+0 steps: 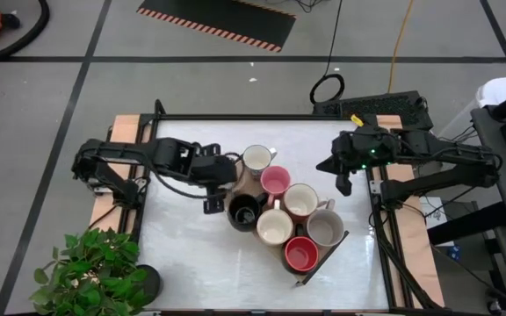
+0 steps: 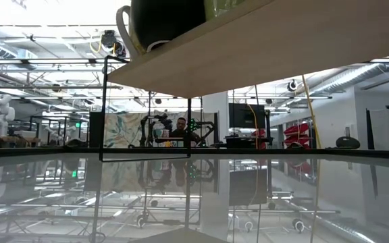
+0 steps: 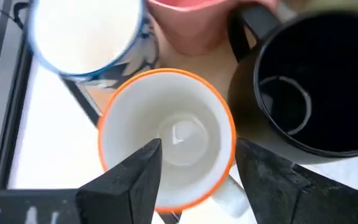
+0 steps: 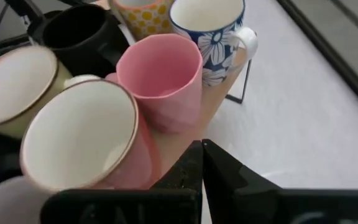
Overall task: Place coffee mugs
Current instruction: Put the yellow-white mug on the shelf, then adjust the black mug on the shelf
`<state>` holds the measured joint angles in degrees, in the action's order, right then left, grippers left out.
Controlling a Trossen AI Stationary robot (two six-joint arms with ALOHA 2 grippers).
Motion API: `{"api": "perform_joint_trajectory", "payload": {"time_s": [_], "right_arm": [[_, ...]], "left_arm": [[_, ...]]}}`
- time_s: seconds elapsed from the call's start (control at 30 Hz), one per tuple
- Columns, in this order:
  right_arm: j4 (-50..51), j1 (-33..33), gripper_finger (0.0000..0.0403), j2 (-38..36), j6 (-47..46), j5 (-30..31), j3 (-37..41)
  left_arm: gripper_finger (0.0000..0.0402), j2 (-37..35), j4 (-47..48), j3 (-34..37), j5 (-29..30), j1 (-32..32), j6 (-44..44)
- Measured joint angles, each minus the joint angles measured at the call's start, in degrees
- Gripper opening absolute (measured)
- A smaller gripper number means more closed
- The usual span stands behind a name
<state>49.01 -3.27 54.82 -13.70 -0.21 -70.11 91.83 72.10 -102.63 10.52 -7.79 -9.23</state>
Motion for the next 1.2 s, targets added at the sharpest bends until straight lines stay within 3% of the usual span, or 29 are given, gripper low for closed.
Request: {"api": "perform_joint_trajectory", "payload": {"time_s": [0.2, 0.33, 0.67, 0.97, 1.2], "right_arm": [[1.39, 0.0, 0.0, -3.38, 6.7, 0.08, 0.0], [1.42, 0.0, 0.0, -5.53, 9.66, 0.31, 0.0], [1.11, -0.02, 0.0, -6.5, 13.56, 0.47, 0.84], [0.88, -0.02, 0.0, -6.74, 13.3, 0.39, 1.99], [1.03, -0.02, 0.0, -7.55, 13.08, 0.39, 2.01]], "left_arm": [[0.0209, -3.32, 0.07, -0.02, -6.64, -2.76, -10.01], [0.0185, -3.5, 0.28, -0.02, -9.49, -7.83, -14.48], [0.0084, 2.54, -0.06, 0.0, -7.47, -17.31, -21.34], [0.0078, 10.44, -2.89, 0.05, -3.74, -17.95, -21.81], [0.0078, 12.11, -6.4, 0.05, -0.45, -16.4, -22.95]]}}
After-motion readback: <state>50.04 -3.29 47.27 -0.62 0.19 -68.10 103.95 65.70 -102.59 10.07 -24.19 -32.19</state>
